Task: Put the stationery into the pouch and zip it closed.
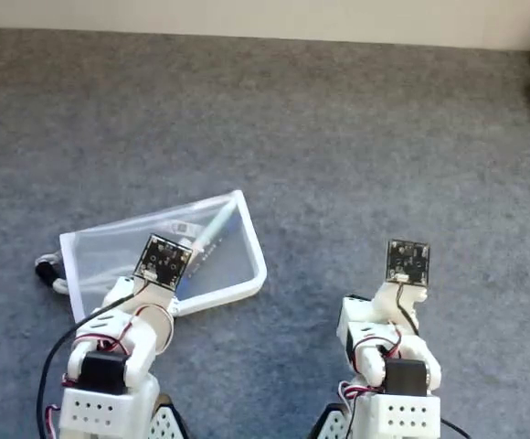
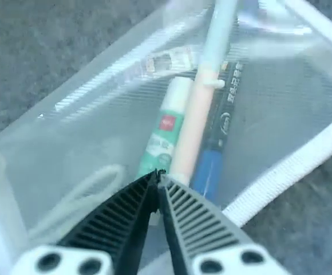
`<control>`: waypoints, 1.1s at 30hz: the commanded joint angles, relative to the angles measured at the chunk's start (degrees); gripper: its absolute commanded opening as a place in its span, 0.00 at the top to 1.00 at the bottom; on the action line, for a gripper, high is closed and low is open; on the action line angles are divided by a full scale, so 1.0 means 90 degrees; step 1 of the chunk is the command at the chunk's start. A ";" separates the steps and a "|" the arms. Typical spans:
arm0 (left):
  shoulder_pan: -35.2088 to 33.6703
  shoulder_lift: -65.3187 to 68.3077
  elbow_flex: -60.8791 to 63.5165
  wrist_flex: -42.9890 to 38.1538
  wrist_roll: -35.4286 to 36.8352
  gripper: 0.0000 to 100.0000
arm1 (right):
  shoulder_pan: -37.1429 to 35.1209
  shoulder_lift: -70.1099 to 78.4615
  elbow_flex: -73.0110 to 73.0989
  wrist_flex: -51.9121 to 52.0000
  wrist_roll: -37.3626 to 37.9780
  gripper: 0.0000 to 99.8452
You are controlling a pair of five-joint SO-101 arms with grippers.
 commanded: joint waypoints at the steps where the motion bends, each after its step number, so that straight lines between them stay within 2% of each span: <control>1: -0.0063 -0.0054 0.0151 0.0020 -0.0049 0.99 | -0.0005 -0.0063 0.0825 0.0034 0.0068 0.99; 7: -0.0425 -0.0054 0.0151 0.0752 -0.0049 0.99 | -0.0015 -0.0063 0.0825 0.0034 0.0068 0.99; 14: -0.2095 -0.0054 0.0151 0.0928 -0.0039 0.99 | -0.0015 -0.0063 0.0825 0.0034 0.0068 0.99; 18: -0.2720 -0.0054 0.0151 0.0928 -0.0039 0.99 | -0.0015 -0.0063 0.0825 0.0034 0.0068 0.99; 33: -0.2799 -0.0054 0.0151 0.0928 -0.0049 0.99 | -0.0015 -0.0063 0.0825 0.0034 0.0068 0.99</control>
